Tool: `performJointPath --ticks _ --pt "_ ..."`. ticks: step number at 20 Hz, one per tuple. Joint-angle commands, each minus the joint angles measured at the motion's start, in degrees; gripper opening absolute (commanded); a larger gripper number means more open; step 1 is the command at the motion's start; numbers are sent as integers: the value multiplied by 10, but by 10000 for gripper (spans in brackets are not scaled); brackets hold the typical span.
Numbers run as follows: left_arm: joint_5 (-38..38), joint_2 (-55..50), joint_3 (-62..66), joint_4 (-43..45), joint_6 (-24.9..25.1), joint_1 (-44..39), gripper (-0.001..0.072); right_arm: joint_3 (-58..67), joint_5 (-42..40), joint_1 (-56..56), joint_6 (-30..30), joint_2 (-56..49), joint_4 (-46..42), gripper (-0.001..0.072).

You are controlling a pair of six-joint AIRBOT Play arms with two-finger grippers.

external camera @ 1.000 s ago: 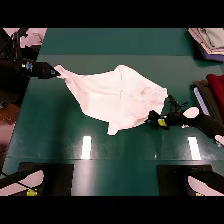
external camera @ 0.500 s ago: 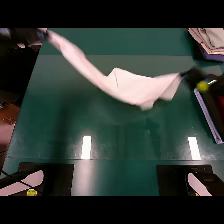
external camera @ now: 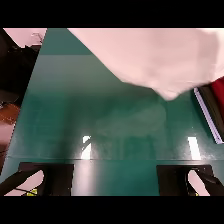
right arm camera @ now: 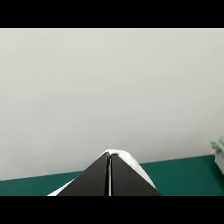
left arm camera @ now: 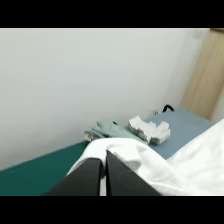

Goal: Fold the shirts.

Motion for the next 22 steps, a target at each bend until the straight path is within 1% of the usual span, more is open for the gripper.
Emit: performJointPath --ticks 1,5,7,9,10,11,13,15,16,19,22 --pt "54 60 10 8 1 0 25 93 59 -47 -23 1 -1 13" --pt "45 101 10 8 -1 0 25 154 103 -91 -29 1 -1 14" --pt "40 115 9 3 -17 0 25 185 122 -117 -28 -1 -1 13" --pt "3 122 2 10 -34 0 24 207 157 -134 -26 -8 1 12" --pt "-26 122 -10 33 -55 0 24 209 176 -135 -12 -14 5 12" --pt "-55 121 -37 76 -86 0 24 202 192 -131 -1 -21 9 12" --pt "-73 117 -120 181 -127 0 24 167 223 -110 22 -48 20 12" --pt "-71 99 -214 264 -153 0 25 132 263 -60 43 -99 11 12" --pt "-75 80 -257 272 -156 0 25 115 282 -28 53 -130 -7 12" --pt "-82 -7 -368 269 -154 0 25 70 324 80 72 -254 -108 12" --pt "-73 -123 -401 266 -146 0 25 69 308 148 73 -388 -172 12"
